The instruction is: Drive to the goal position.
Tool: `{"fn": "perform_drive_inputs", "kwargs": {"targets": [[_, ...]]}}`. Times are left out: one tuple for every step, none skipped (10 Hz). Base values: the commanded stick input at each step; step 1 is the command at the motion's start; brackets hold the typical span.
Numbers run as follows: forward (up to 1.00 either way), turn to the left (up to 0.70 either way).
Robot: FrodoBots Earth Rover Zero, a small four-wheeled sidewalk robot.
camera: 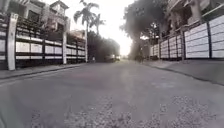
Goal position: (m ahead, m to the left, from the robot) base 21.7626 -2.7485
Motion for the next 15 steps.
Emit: {"fn": "perform_drive_inputs", "kwargs": {"targets": [[0.00,0.00],[0.00,0.00],[0.00,0.00],[0.00,0.00],[0.00,0.00],[0.07,0.00],[0.52,0.00],[0.70,0.00],[0.65,0.00],[0.58,0.00],[0.58,0.00],[0.64,0.00],[0.68,0.00],[0.68,0.00],[0.68,0.00]]}}
